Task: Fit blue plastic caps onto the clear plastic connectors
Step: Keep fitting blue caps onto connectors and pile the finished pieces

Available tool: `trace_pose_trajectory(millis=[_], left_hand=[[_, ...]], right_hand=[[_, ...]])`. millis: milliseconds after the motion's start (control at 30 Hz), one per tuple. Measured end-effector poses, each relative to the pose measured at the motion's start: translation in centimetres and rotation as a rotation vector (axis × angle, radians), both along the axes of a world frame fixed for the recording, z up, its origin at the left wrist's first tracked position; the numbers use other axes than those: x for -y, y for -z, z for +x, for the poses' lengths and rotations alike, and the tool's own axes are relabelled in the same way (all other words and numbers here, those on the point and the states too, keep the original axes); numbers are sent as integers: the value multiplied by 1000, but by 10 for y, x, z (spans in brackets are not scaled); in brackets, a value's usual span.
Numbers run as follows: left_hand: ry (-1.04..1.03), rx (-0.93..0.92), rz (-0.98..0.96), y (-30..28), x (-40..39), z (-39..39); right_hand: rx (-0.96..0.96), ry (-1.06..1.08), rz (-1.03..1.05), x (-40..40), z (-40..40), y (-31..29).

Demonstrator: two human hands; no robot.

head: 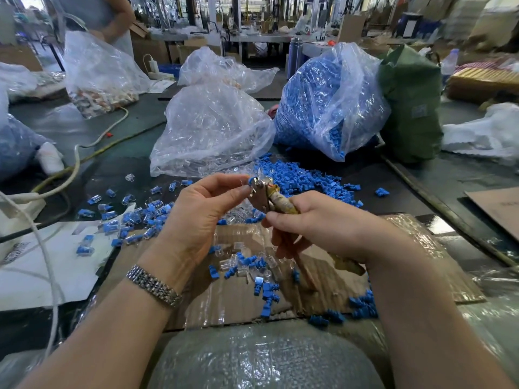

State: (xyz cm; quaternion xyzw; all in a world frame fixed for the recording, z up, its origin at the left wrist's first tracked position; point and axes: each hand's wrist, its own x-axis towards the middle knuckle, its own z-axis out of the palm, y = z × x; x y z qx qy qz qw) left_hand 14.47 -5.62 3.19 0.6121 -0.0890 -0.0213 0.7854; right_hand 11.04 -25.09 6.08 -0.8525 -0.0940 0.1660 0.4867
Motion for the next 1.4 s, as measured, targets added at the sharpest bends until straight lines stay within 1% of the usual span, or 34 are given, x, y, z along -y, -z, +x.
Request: trace_pose_trajectory(millis=[267, 433, 533, 600, 633, 700, 767, 833, 867, 1000, 1100, 1167, 1200, 1233, 1300, 1367, 1400], left_hand=[[-42, 82, 72, 4, -1, -2], [-65, 98, 115, 5, -2, -1], [-142, 130, 190, 6, -8, 3], [-235, 173, 355, 8, -16, 8], [-296, 190, 481, 10, -21, 9], [-440, 193, 741, 12, -29, 11], [-565, 177, 946, 12, -35, 12], [-617, 152, 1113, 10, -38, 12], [-613, 146, 1155, 8, -38, 10], [-446, 167, 1113, 4, -31, 6], [-309, 151, 1058, 4, -30, 6], [-240, 143, 1019, 3, -30, 5], [-207, 142, 1008, 3, -30, 4], [-176, 144, 1000, 3, -30, 4], [-124, 148, 988, 3, -30, 4], [-88, 157, 960, 2, -31, 4], [-72, 166, 941, 2, -31, 4]], right_hand=[[55, 55, -53, -7, 0, 1], [29, 49, -36, -8, 2, 4], [7, 69, -30, 4, 2, 0], [76, 172, -107, 16, 5, 0], [128, 239, -194, 22, 9, 1], [203, 349, -441, 31, 17, 6], [200, 429, -620, 35, 21, 11], [153, 456, -708, 34, 22, 17], [138, 447, -733, 34, 23, 19], [109, 424, -783, 29, 23, 21], [99, 402, -869, 29, 20, 17], [171, 399, -892, 28, 16, 12], [204, 381, -870, 29, 13, 8], [203, 324, -795, 31, 10, 3], [85, 124, -635, 31, 2, -5], [-24, -45, -601, 26, -6, -9], [-41, -92, -613, 22, -8, -9]])
